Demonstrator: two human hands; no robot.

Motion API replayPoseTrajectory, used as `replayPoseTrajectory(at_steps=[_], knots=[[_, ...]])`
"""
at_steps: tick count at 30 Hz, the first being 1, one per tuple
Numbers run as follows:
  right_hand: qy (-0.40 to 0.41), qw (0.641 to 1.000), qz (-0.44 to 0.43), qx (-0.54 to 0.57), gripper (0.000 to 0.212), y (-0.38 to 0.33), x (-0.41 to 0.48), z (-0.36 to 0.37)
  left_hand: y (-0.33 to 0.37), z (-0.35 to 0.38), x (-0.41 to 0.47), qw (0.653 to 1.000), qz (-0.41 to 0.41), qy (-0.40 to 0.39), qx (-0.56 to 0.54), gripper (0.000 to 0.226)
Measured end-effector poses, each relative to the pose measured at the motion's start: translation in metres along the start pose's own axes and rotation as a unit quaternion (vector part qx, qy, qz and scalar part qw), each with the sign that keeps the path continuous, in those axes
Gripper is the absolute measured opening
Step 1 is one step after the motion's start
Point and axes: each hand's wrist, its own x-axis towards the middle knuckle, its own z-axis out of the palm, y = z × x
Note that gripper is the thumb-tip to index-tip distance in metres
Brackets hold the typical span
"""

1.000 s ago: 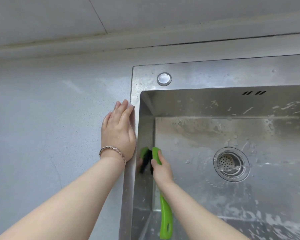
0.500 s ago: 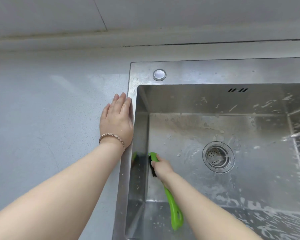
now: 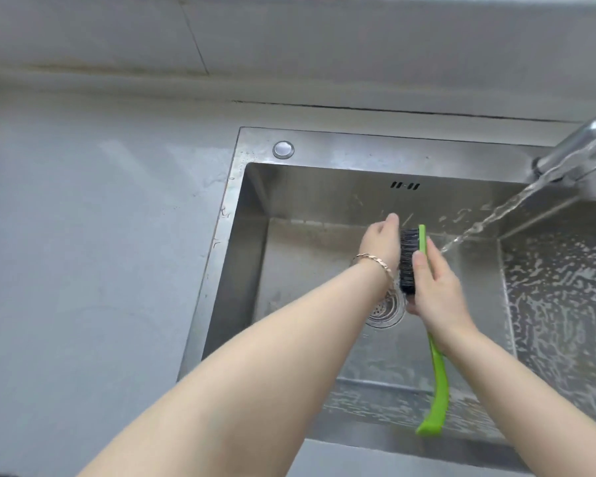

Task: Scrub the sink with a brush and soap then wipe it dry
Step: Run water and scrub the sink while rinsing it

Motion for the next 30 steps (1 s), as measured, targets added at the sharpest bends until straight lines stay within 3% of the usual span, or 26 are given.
replayPoseTrajectory(at_steps=[2, 5, 9, 12, 15, 17, 20, 23, 24, 26, 30], knots=[[-0.004, 1.000, -0.021, 0.004, 0.048, -0.004, -0.002, -0.008, 0.003, 0.020, -0.003, 0.999, -0.026, -0.030, -0.013, 0.037], [-0.001, 0.999, -0.037, -0.003, 0.064, -0.005, -0.003, -0.016, 0.003, 0.032, -0.009, 0.994, -0.085, -0.053, -0.032, 0.052], [0.000, 0.996, -0.057, -0.062, 0.043, -0.009, -0.003, -0.030, -0.007, 0.044, -0.007, 0.990, -0.137, -0.036, -0.005, 0.065], [-0.031, 0.980, -0.056, -0.187, 0.043, -0.008, -0.009, -0.034, -0.006, 0.043, -0.012, 0.991, -0.129, 0.011, 0.038, 0.041], [-0.073, 0.961, -0.058, -0.261, 0.047, -0.001, -0.013, -0.033, -0.010, 0.015, -0.012, 0.983, -0.051, 0.019, 0.176, 0.036], [-0.074, 0.965, -0.023, -0.250, 0.048, 0.009, -0.007, -0.023, -0.017, -0.016, -0.011, 0.956, -0.022, 0.055, 0.286, 0.031], [-0.097, 0.979, 0.063, -0.171, 0.049, 0.027, -0.001, 0.017, -0.028, -0.075, -0.022, 0.844, 0.086, 0.139, 0.510, 0.027], [-0.162, 0.980, 0.098, -0.066, 0.046, 0.027, -0.020, 0.080, -0.038, -0.143, -0.033, 0.754, 0.293, 0.225, 0.543, 0.036], [-0.176, 0.979, 0.092, -0.038, 0.045, 0.022, -0.029, 0.101, -0.043, -0.164, -0.033, 0.732, 0.320, 0.251, 0.547, 0.041], [-0.183, 0.979, 0.083, 0.022, 0.046, 0.008, -0.043, 0.141, -0.052, -0.200, -0.030, 0.716, 0.314, 0.270, 0.562, 0.046], [-0.170, 0.969, 0.129, 0.125, 0.049, -0.004, -0.068, 0.206, -0.063, -0.242, -0.030, 0.750, 0.250, 0.270, 0.549, 0.051]])
